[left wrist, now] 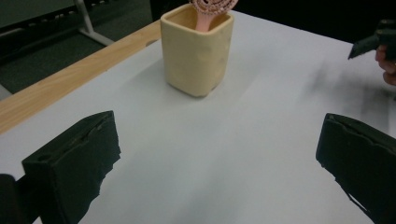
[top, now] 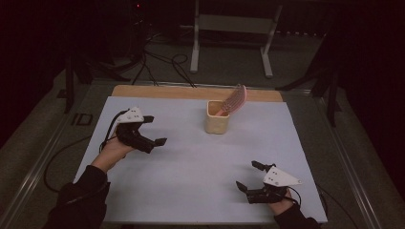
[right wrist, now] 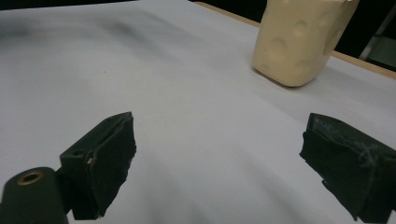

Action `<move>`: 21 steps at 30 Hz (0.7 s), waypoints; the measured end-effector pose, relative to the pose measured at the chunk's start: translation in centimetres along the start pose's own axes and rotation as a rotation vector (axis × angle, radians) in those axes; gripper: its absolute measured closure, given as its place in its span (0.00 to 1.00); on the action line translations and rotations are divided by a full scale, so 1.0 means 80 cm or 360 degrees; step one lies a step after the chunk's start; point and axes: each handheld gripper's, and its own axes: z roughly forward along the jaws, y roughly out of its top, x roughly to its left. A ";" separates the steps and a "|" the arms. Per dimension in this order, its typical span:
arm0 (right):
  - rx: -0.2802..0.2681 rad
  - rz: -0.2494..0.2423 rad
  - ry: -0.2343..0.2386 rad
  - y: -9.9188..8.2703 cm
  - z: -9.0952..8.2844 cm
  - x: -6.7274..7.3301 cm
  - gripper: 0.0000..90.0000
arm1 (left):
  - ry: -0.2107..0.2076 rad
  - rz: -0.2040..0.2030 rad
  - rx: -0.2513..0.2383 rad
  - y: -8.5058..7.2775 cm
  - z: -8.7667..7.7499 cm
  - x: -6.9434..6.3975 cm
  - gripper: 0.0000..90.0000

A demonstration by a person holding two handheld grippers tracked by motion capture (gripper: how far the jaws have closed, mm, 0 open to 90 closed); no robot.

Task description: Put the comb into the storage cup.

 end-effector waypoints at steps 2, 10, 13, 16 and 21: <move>0.0004 -0.0001 0.0003 0.000 0.000 0.000 0.11 | -0.0001 -0.0002 0.0008 -0.006 -0.005 -0.001 0.00; -0.0001 -0.0003 0.0002 0.001 0.001 0.000 0.11 | 0.0034 -0.0046 0.0034 -0.037 -0.028 -0.003 0.00; 0.0007 -0.0013 0.0003 0.001 0.001 0.000 0.11 | 0.0047 -0.0039 0.0062 -0.049 -0.037 -0.007 0.00; 0.0006 -0.0005 0.0001 0.001 0.001 0.000 0.11 | 0.0053 -0.0049 0.0070 -0.058 -0.044 -0.011 0.00; 0.0005 -0.0010 -0.0002 0.001 0.001 0.001 0.11 | 0.0068 -0.0058 0.0087 -0.073 -0.053 -0.018 0.00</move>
